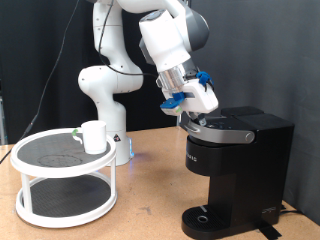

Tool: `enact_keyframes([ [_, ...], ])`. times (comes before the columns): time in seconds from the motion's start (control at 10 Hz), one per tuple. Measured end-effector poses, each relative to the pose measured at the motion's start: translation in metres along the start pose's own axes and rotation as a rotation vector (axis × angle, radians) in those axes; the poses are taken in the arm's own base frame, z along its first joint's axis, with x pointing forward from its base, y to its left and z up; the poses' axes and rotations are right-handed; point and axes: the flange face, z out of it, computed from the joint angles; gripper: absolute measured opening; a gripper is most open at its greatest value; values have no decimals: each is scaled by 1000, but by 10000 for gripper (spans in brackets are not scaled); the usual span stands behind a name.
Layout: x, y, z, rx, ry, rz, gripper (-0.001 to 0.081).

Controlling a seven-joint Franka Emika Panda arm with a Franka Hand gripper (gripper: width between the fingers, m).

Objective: Make a cup of coffee with the keurig machine

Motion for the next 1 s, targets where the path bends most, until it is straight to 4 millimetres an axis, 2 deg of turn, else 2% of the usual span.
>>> enact_keyframes([
  [0.6,6,3,0,-36,-60,-1,0],
  [1.0,5,15,5,-175,-40,45,0],
])
